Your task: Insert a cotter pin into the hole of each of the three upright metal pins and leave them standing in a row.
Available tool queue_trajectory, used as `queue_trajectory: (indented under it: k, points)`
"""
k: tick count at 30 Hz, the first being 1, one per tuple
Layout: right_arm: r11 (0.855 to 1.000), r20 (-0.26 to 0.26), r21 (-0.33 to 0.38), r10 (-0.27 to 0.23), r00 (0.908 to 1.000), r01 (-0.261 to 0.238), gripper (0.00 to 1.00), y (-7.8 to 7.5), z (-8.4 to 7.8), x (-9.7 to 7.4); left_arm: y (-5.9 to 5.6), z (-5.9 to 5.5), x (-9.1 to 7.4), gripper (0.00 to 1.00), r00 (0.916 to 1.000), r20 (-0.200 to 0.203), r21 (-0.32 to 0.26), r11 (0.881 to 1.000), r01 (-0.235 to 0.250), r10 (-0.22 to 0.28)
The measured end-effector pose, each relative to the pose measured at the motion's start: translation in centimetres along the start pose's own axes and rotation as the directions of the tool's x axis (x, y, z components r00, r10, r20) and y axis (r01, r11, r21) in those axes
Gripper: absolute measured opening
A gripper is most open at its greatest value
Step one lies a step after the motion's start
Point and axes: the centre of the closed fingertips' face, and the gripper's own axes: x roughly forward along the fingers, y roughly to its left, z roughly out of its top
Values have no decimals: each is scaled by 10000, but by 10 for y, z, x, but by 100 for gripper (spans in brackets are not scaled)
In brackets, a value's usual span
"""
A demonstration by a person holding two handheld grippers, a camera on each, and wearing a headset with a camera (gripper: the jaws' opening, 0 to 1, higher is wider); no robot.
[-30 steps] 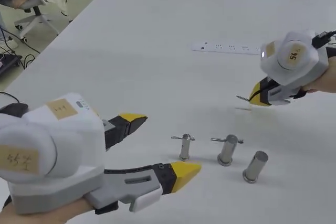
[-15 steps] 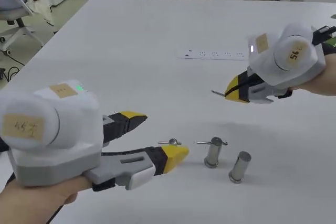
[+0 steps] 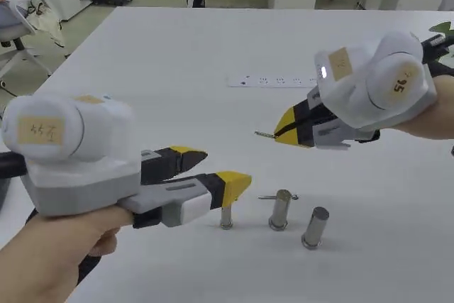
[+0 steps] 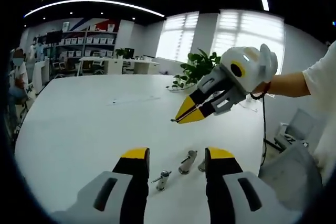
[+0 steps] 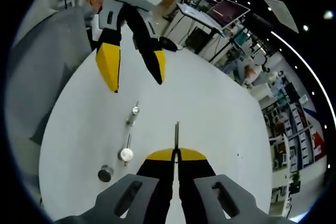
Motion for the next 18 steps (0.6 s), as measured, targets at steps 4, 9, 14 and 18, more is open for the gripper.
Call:
queue_trajectory:
  k: [4, 9, 14, 18]
  points:
    - [9997, 121, -253, -8, 9999, 11, 2, 7, 9, -3, -3, 4, 3, 37, 9999, 82, -544, 9984, 135, -131]
    - [9988, 313, -498, 43, 9995, -27, 2, 16, 22, -6, -9, 8, 6, 30, 9994, 171, -1043, 9941, 309, -293]
    - [9978, 508, -654, 123, 9986, -90, 2, 22, 32, -7, -13, 9, 7, 24, 9988, 240, -1463, 9882, 454, -423]
    - [9961, 576, -864, 214, 9981, -164, 2, 25, 38, -8, -14, 8, 8, 18, 9987, 248, -1790, 9826, 488, -451]
